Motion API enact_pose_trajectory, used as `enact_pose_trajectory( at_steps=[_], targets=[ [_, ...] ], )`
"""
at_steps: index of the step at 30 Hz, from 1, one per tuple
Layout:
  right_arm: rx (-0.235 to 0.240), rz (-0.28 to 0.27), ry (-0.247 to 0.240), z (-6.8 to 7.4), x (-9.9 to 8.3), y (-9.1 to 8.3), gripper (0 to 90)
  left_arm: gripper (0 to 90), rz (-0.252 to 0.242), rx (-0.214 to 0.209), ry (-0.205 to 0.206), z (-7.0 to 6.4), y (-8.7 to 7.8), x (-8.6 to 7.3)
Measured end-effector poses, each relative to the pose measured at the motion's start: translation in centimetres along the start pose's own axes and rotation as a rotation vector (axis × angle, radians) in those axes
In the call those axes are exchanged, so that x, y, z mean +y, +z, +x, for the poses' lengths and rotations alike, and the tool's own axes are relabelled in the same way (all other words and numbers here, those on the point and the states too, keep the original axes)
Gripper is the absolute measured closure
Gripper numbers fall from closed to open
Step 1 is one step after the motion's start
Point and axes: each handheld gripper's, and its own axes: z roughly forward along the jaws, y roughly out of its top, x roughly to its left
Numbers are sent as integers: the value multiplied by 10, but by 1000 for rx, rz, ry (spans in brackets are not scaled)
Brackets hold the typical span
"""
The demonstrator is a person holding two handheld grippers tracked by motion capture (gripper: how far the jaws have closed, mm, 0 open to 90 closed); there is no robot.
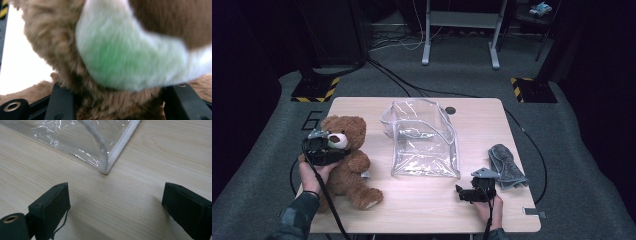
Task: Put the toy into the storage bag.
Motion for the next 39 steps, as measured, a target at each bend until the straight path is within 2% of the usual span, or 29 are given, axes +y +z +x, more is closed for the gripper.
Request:
enact_pose_trajectory(
  at_steps=[5, 17, 19, 21, 22, 23, 25, 39],
  targets=[
    [4, -1, 5, 0, 0, 0, 70, 483, -91, 8, 5, -1, -5, 4],
    [-8, 0, -2, 1, 0, 0, 68, 479, -146, 21, -1, 4, -14, 27],
    [-12, -1, 2, 2, 0, 1, 68, 479, -151, 25, 10, 6, -16, 32],
    [-40, 12, -6, 2, 1, 1, 62, 479, -166, 28, 5, 5, -18, 38],
    [-52, 5, 6, 3, 1, 2, 51, 479, -172, 29, 5, 5, -18, 40],
    [-56, 17, 2, 3, 1, 2, 45, 479, -164, 29, 20, 6, -20, 42],
    [-62, 20, -10, 3, 1, 3, 43, 479, -177, 29, 15, 5, -22, 47],
    [-56, 23, -10, 3, 1, 2, 43, 477, -221, 51, 45, -1, -32, 85]
  ],
)
